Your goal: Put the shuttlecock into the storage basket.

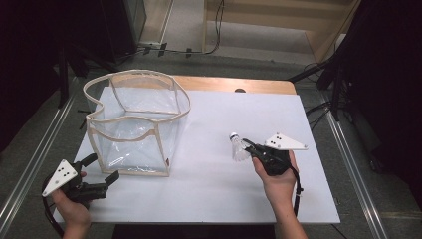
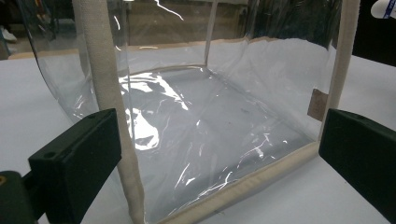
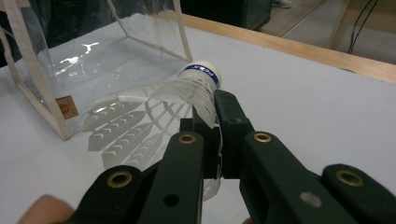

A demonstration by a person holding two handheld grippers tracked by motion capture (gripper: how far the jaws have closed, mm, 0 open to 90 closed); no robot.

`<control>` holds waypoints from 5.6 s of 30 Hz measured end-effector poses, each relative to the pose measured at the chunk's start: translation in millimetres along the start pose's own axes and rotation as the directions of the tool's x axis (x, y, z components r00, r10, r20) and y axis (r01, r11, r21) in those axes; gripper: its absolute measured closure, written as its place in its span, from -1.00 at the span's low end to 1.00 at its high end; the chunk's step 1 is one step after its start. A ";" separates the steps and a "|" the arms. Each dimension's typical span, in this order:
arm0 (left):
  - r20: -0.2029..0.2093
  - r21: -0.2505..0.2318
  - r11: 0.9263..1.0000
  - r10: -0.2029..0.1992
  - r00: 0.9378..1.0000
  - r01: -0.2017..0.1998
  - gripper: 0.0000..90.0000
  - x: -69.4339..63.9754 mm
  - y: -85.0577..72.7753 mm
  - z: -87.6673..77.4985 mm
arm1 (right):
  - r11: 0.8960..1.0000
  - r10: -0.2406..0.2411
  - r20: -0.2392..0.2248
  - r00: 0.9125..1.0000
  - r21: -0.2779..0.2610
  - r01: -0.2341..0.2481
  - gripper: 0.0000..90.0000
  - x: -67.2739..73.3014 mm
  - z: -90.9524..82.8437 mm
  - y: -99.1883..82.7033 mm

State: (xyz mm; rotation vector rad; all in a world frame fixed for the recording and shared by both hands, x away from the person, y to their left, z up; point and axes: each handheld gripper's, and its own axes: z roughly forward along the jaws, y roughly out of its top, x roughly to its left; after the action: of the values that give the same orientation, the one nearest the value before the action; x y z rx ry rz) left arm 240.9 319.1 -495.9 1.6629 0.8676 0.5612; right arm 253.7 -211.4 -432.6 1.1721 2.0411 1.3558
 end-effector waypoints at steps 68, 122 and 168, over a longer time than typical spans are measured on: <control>0.008 -0.005 1.000 -0.005 1.000 0.005 -1.00 0.3 0.0 -0.1 | 0.991 -0.110 -0.080 0.991 -0.090 0.103 0.93 36.1 29.5 79.2; 0.010 -0.009 1.000 -0.006 1.000 0.006 -1.00 1.1 0.1 -0.4 | 0.983 -0.148 -0.141 0.979 -0.132 0.130 0.93 55.8 52.3 120.6; 0.016 -0.011 1.000 -0.004 1.000 0.005 -1.00 0.5 0.3 -0.4 | 0.983 -0.156 -0.196 0.968 -0.129 0.132 0.93 82.0 94.5 145.5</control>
State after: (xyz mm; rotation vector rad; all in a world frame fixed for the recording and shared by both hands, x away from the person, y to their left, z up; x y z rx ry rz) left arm 241.0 319.7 -495.6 1.6530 0.8553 0.5482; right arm 336.6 -68.4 -335.2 0.8470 2.1098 1.5538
